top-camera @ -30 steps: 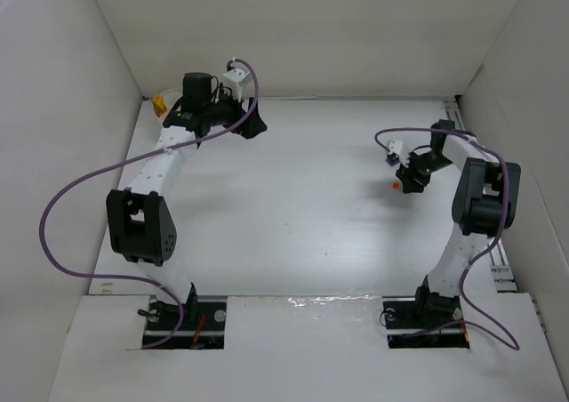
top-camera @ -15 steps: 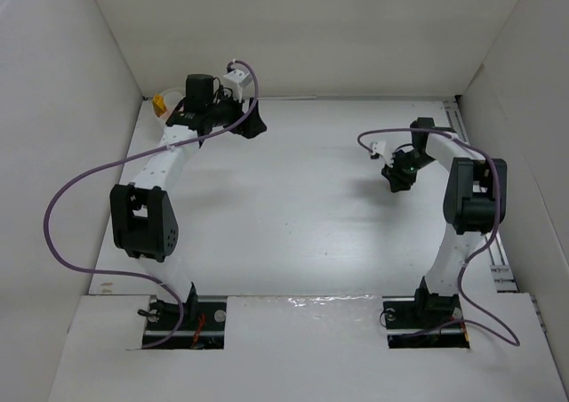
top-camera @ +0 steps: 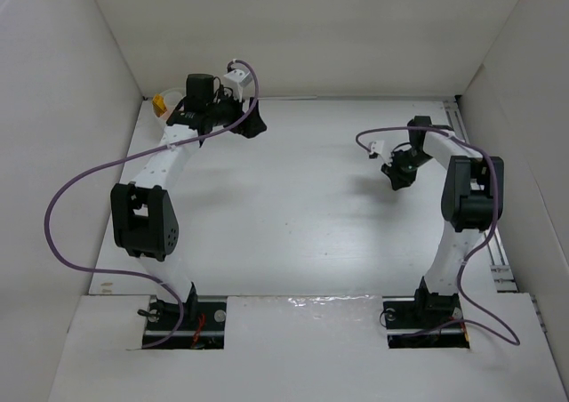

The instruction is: Sort the legos into containers by color

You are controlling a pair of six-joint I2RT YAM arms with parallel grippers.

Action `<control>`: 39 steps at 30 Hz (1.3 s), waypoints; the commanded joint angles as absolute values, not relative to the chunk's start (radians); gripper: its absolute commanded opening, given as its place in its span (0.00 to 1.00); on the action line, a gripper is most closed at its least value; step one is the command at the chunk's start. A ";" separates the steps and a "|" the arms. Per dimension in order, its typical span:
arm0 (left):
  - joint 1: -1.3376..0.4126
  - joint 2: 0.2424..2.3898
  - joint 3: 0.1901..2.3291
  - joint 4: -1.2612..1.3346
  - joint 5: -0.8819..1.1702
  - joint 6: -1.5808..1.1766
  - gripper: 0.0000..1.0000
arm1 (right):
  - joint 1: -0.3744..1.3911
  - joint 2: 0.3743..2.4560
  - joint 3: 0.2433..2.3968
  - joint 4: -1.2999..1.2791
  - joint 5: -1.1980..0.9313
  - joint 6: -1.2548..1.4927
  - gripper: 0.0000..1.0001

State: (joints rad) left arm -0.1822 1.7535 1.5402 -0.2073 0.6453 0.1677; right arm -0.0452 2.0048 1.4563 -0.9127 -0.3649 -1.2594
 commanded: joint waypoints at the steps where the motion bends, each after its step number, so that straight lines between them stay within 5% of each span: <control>1: -0.183 1.752 1.586 -0.189 0.650 0.176 0.75 | -0.029 2.016 1.477 -0.939 -0.356 -1.259 0.19; 3: -0.183 1.743 1.576 -0.177 0.641 0.176 0.80 | -0.020 2.016 1.477 -0.939 -0.368 -1.259 0.10; 5: -0.183 1.743 1.575 -0.176 0.641 0.164 1.00 | -0.020 2.016 1.477 -0.939 -0.380 -1.259 0.05; 12: -0.170 1.733 1.556 -0.147 0.641 0.066 1.00 | 0.000 1.976 1.531 -1.017 -0.516 -1.259 0.01; 21: -0.087 1.759 1.372 0.284 1.161 -0.422 1.00 | 0.159 1.862 1.740 -0.936 -0.948 -0.912 0.00; 22: -0.087 1.770 1.321 0.375 1.217 -0.510 0.92 | 0.181 1.849 1.740 -0.825 -0.974 -0.853 0.00; 25: -0.087 1.779 1.279 0.659 1.249 -0.803 0.91 | 0.258 1.790 1.678 -0.560 -1.055 -0.649 0.00; 29: -0.078 1.801 1.290 0.669 1.226 -0.918 0.89 | 0.343 1.717 1.550 -0.153 -1.055 -0.382 0.00; 33: -0.078 1.801 1.255 0.808 1.226 -1.061 0.81 | 0.409 1.729 1.569 -0.101 -1.032 -0.354 0.00; 39: -0.078 1.825 1.210 1.074 1.308 -1.302 0.52 | 0.449 1.741 1.569 0.023 -0.996 -0.267 0.00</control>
State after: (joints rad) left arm -0.0811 1.8317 1.2285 0.7925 1.2243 -1.0973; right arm 0.4347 1.7428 1.5616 -0.1410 -0.9901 -0.3439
